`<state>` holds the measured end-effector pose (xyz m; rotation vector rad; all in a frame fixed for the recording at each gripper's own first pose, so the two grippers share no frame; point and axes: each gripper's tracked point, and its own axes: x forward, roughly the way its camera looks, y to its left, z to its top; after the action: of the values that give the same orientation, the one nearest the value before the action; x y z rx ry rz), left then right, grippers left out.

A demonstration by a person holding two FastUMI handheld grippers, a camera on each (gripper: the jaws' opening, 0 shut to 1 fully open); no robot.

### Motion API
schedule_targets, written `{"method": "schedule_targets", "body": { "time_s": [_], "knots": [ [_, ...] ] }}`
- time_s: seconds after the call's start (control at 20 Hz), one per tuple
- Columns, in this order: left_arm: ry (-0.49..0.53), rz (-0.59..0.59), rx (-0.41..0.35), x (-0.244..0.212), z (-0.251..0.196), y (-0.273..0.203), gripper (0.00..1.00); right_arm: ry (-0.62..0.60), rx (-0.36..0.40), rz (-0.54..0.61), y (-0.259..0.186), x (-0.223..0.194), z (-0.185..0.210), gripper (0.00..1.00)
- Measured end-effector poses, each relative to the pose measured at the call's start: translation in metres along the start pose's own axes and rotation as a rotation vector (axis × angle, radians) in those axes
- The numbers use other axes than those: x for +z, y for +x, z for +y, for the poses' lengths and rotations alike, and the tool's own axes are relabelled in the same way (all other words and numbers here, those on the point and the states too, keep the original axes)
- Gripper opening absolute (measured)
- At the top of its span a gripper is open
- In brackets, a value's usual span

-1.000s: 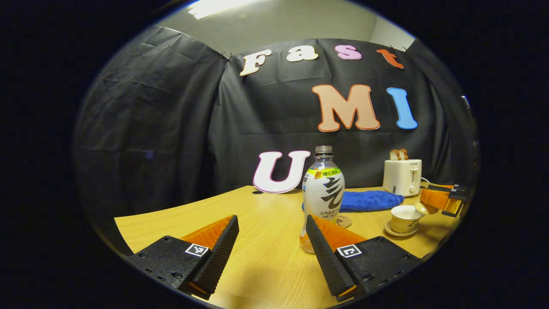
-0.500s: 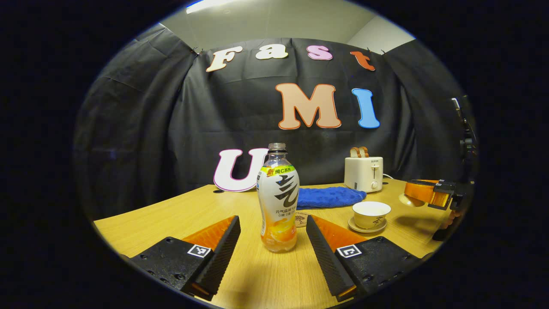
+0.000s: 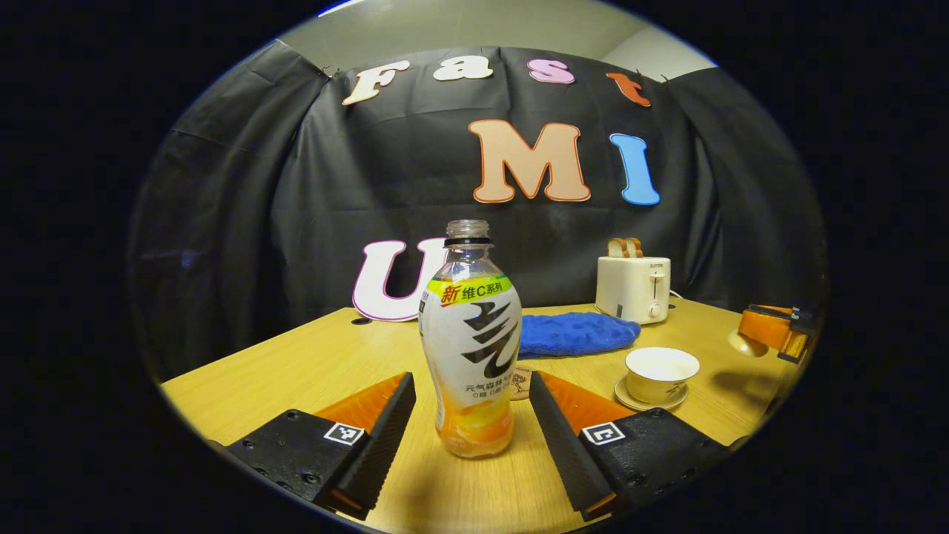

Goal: Open the teacup lid with one hand, grasp the water bottle and pour water into the teacup with the other hand; after pouring, place the water bottle on the coaster and then close the teacup lid.

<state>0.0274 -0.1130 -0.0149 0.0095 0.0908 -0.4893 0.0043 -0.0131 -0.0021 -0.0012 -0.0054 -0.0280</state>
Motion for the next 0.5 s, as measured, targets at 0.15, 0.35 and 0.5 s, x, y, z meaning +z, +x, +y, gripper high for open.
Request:
{"method": "schedule_targets", "body": {
  "time_s": [0.15,0.35,0.5],
  "knots": [
    [-0.001,0.024,0.0,-0.002,0.0,0.015,0.9,0.0,0.0,-0.001,-0.002,0.001,0.0,0.31],
    [0.009,0.047,-0.006,-0.004,-0.002,0.027,0.88,0.0,0.0,-0.001,-0.001,0.0,0.0,0.32],
    [0.01,0.053,-0.002,-0.005,-0.002,0.032,0.82,0.0,0.0,0.0,-0.001,0.0,0.001,0.3]
  ]
}}
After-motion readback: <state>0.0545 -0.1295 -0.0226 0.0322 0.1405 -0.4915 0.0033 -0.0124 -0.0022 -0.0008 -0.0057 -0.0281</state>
